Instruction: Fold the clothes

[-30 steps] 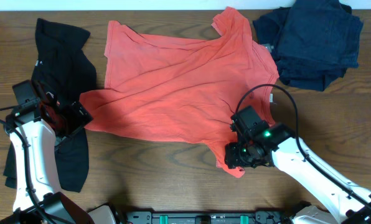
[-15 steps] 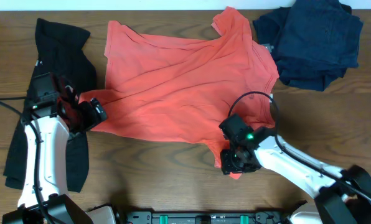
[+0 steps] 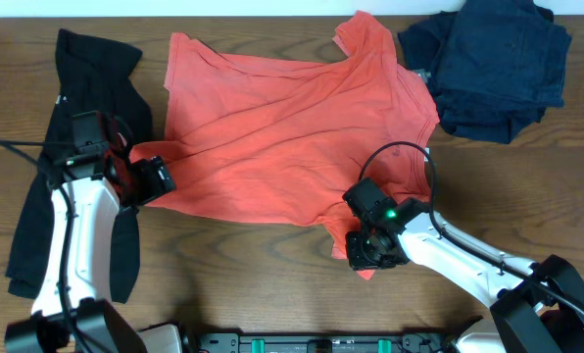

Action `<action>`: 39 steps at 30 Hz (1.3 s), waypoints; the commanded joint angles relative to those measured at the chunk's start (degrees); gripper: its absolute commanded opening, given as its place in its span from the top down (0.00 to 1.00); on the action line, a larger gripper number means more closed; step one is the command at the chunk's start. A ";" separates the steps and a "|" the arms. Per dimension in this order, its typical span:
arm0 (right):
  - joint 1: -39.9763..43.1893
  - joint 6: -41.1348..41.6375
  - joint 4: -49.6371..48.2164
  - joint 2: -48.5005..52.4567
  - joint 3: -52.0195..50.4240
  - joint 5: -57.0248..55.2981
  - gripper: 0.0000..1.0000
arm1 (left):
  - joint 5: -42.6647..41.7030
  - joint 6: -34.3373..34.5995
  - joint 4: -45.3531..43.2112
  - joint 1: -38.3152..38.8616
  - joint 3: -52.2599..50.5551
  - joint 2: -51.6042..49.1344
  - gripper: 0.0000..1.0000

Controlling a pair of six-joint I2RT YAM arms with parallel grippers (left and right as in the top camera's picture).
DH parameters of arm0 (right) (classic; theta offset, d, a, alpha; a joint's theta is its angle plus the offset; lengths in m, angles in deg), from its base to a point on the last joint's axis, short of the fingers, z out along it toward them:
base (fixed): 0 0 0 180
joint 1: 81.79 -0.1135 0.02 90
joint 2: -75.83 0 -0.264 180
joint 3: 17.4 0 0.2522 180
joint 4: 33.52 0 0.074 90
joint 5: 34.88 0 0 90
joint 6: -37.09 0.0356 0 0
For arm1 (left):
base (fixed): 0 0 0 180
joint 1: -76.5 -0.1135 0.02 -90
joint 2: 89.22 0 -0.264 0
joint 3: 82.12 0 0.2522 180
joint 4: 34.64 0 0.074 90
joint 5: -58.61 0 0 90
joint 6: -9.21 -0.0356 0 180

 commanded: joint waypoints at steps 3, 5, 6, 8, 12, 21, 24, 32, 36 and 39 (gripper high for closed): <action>-0.33 0.63 -1.07 1.18 -0.52 -1.70 0.66 | 1.25 0.90 -1.29 1.90 -1.38 -5.77 0.02; -0.33 0.63 -1.07 1.18 -0.52 -1.73 0.66 | 1.25 2.56 -2.38 2.71 -1.38 -8.07 0.03; -0.33 0.63 -1.09 1.18 -0.52 -1.77 0.65 | 1.25 3.52 -2.91 3.15 -1.38 -9.16 0.03; -0.33 0.63 -1.09 1.18 -0.52 -2.16 0.65 | 1.25 5.11 -3.52 3.69 -1.38 -10.86 0.04; -0.33 0.63 -1.09 1.18 -0.55 -2.40 0.65 | 1.27 8.63 -4.70 3.98 -1.38 -13.94 0.07; -0.33 0.63 -1.05 1.18 -0.52 -2.99 0.65 | 1.27 9.88 -8.63 3.98 -1.38 -18.82 0.30; -0.33 0.66 -1.05 1.18 -0.55 -2.99 0.65 | 1.27 9.86 -9.51 3.98 -1.38 -19.23 0.43; 0.15 0.76 -0.59 1.16 -0.52 -3.19 0.99 | 1.29 9.81 -9.20 3.93 -1.36 -19.15 0.94; 2.51 1.16 2.51 0.24 -0.02 -3.17 0.99 | 1.29 9.79 -6.93 3.93 -1.36 -17.31 0.94; 4.68 1.11 5.68 -2.43 0.68 -3.17 0.99 | 1.29 9.57 -4.68 3.93 -1.36 -14.10 0.94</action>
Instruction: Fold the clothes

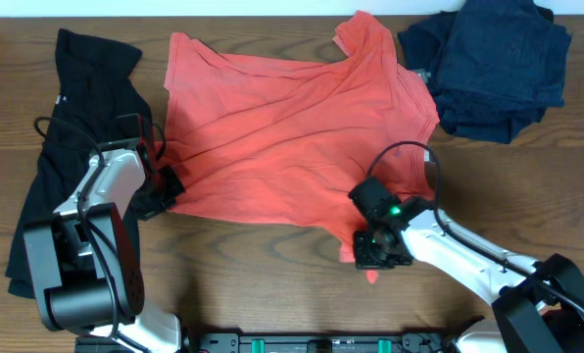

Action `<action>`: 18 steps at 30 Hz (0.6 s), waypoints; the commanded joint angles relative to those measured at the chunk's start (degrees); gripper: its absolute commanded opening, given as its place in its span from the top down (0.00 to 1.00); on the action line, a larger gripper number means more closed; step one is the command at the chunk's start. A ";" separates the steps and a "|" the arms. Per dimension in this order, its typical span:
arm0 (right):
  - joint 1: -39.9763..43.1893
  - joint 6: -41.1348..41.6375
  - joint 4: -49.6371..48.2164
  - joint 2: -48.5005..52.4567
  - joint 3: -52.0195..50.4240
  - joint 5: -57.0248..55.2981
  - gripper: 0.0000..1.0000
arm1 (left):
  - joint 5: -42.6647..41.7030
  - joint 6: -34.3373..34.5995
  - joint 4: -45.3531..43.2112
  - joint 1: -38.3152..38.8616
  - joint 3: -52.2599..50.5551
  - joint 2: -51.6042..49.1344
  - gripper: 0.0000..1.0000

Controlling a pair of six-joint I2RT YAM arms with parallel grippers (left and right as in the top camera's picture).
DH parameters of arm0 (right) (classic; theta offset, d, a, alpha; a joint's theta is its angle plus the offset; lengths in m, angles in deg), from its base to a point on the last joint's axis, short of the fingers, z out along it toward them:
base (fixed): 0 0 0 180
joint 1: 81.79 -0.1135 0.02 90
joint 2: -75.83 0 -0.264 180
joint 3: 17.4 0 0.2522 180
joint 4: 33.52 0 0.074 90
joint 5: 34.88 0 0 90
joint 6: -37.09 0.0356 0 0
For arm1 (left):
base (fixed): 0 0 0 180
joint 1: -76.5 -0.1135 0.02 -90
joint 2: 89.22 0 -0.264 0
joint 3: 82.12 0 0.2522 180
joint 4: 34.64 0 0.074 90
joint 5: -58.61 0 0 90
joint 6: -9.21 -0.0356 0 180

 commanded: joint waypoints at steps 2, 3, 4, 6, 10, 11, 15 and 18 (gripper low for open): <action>2.97 0.57 3.48 -5.33 1.03 -1.57 0.99 | 0.50 -0.55 2.89 0.02 -0.31 6.67 0.94; 3.50 0.57 4.87 -7.23 1.33 -1.60 0.99 | 0.50 -1.05 3.91 0.02 -0.31 8.50 0.94; 3.82 0.57 6.03 -8.83 1.60 -1.60 0.99 | 0.50 -1.60 4.76 0.02 -0.31 10.05 0.94; 4.33 0.57 8.61 -12.33 2.23 -1.60 0.99 | 0.50 -2.03 6.80 0.02 -0.31 13.40 0.94; 4.68 0.72 14.40 -18.88 3.37 -1.62 0.99 | 0.50 -2.03 10.91 0.02 -0.31 18.93 0.94; 4.68 1.22 15.65 -20.20 3.52 -1.62 0.99 | 0.50 -2.03 11.85 0.02 -0.33 20.00 0.93; 4.68 2.60 19.80 -24.87 4.20 -1.60 0.99 | 0.50 -2.21 15.63 0.02 -0.31 23.52 0.94; 4.68 2.75 21.29 -27.30 5.05 -2.34 0.99 | 0.50 -2.25 17.99 0.02 -0.33 25.90 0.94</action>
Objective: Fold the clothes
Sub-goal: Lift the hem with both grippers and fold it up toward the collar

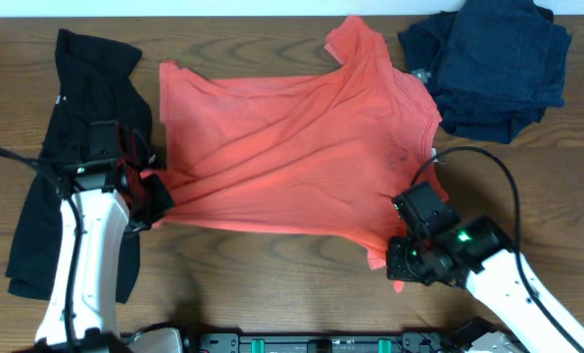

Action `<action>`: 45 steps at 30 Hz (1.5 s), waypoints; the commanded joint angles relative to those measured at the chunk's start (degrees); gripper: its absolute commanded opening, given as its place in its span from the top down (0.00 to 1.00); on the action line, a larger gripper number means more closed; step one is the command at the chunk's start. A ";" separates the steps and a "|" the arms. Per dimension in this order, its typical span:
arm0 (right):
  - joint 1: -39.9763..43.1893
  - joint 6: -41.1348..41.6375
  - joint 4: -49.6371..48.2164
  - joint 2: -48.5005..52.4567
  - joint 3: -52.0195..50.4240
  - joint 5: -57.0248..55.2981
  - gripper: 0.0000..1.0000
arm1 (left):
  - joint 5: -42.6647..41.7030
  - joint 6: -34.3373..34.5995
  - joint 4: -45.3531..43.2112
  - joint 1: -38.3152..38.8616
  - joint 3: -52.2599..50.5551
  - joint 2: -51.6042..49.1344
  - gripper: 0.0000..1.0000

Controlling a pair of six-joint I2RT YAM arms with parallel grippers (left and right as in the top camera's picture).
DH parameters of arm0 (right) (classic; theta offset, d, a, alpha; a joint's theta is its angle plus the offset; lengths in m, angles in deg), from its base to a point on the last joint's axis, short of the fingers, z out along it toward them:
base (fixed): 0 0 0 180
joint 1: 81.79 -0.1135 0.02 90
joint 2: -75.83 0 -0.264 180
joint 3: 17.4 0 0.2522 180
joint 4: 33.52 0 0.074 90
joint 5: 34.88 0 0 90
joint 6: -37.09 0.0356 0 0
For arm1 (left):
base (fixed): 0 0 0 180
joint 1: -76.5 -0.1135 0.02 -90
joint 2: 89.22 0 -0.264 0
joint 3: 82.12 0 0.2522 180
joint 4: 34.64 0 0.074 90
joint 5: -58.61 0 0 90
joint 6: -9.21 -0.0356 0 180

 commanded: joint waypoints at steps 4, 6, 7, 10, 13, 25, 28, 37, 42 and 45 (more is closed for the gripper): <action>0.72 1.29 -1.25 -3.13 2.86 -8.04 0.99 | 0.55 -0.96 0.94 0.02 -0.24 4.48 0.94; 0.72 0.48 -4.39 -2.58 3.13 -12.57 0.99 | 0.55 -0.94 -0.48 0.02 -0.24 4.72 0.94; 0.85 0.24 -6.01 -2.23 3.19 -14.08 0.99 | 0.52 -0.92 -1.33 0.02 -0.24 4.72 0.94; 1.95 -2.10 -9.88 -1.07 3.74 -15.43 0.99 | 0.52 -0.94 -2.25 0.02 -0.24 4.68 0.94; 3.52 -3.50 -8.37 -0.66 6.34 -15.45 0.99 | 0.52 -1.20 -1.20 0.02 -0.22 5.22 0.94; 3.91 -4.94 10.21 -1.55 21.00 -16.15 0.99 | 0.52 -2.23 3.91 0.02 0.20 19.56 0.94; 3.91 -5.03 11.23 -1.42 20.81 -15.02 0.99 | 0.52 -2.25 3.76 0.02 0.20 21.33 0.94; 3.91 -8.83 6.12 2.78 20.55 -14.91 0.99 | 0.52 -2.23 2.89 0.02 0.04 16.20 0.94; 4.00 -10.82 1.57 10.38 20.35 -15.87 0.99 | 0.52 -2.23 -0.42 0.02 0.02 9.79 0.94; 4.37 -11.50 -1.97 15.19 20.35 -17.64 0.99 | 0.50 -2.23 -3.74 0.02 0.04 6.16 0.94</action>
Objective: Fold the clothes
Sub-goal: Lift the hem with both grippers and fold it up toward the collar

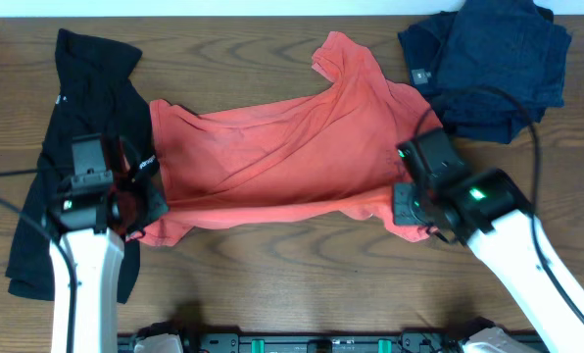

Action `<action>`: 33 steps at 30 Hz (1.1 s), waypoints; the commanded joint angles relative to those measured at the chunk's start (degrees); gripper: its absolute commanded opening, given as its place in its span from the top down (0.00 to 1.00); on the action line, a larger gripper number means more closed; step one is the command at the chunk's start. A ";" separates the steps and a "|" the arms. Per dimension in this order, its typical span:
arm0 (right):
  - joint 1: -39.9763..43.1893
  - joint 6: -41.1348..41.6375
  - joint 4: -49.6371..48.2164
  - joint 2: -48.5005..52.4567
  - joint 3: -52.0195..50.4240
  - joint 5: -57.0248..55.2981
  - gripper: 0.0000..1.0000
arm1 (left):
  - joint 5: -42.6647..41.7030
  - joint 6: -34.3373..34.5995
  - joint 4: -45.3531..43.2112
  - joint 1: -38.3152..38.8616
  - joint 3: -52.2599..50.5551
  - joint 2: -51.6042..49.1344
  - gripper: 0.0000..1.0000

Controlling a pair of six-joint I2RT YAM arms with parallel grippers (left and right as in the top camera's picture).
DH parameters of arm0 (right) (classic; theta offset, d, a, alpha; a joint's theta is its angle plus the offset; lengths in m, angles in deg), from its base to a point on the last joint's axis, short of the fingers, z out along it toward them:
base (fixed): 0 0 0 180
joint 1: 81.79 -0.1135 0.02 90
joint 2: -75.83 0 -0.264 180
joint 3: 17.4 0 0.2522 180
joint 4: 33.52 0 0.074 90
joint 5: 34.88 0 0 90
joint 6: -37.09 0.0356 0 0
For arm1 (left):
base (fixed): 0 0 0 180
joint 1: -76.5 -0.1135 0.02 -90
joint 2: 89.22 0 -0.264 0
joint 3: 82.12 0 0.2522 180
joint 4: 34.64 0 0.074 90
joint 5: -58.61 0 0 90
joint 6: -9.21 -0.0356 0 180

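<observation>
A red T-shirt (282,157) lies across the middle of the table, creased and drawn into a narrower band, one sleeve pointing to the far side. My left gripper (135,211) is shut on its near left corner, with a flap of red cloth hanging below the fingers. At the near right corner my right gripper (410,211) is shut on the cloth, which runs straight into it. The near edge is stretched between the two grippers. The fingertips themselves are hidden under the gripper bodies.
A black garment (72,108) lies lengthwise along the left edge, partly under my left arm. A pile of folded navy clothes (488,59) sits at the far right corner, close to the shirt's right sleeve. Bare wooden tabletop (292,275) runs along the near side.
My right gripper has moved away from the near edge, toward the navy pile, taking the shirt's right corner along. The shirt's far left corner slid nearer, and the shirt looks narrower and more bunched.
At first the shirt lay spread out, with my left gripper at its left hem and my right on its near right corner. Then the right gripper stood farther right with the cloth stretched. Now both hold the near edge taut and the shirt has drawn together.
</observation>
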 commanded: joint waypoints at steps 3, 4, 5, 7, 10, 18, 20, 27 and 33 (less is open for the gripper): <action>2.25 -3.52 -4.50 6.86 0.37 -3.80 0.99 | 0.66 -1.11 -5.14 0.09 0.07 -6.21 0.94; 2.89 -4.09 -5.55 7.89 0.37 -4.04 0.99 | 0.61 -1.11 -6.16 0.09 0.07 -7.32 0.94; 3.69 -5.01 -7.02 8.98 0.37 -4.07 0.99 | 0.44 -1.11 -7.13 0.09 0.07 -8.44 0.94; 5.38 -6.51 -10.71 10.93 0.37 -4.04 0.99 | -0.59 -1.16 -9.25 0.09 0.07 -11.06 0.94; 7.23 -8.63 -15.58 13.33 0.37 -3.58 0.99 | -3.58 -1.16 -11.96 0.15 0.04 -14.40 0.94; 10.86 -12.44 -22.38 19.17 0.37 -3.58 0.99 | -5.38 -1.16 -18.60 5.22 0.07 -21.81 0.94; 11.78 -12.44 -23.69 20.55 0.37 -3.58 0.99 | -5.35 -1.64 -20.09 7.19 0.07 -22.43 0.94; 14.45 -13.53 -25.31 22.03 0.39 -2.93 0.99 | -4.87 -2.91 -22.99 10.95 0.59 -22.47 0.94; 15.61 -15.45 -24.79 22.01 0.42 -2.95 0.99 | -2.58 -2.89 -22.84 10.80 1.09 -20.44 0.94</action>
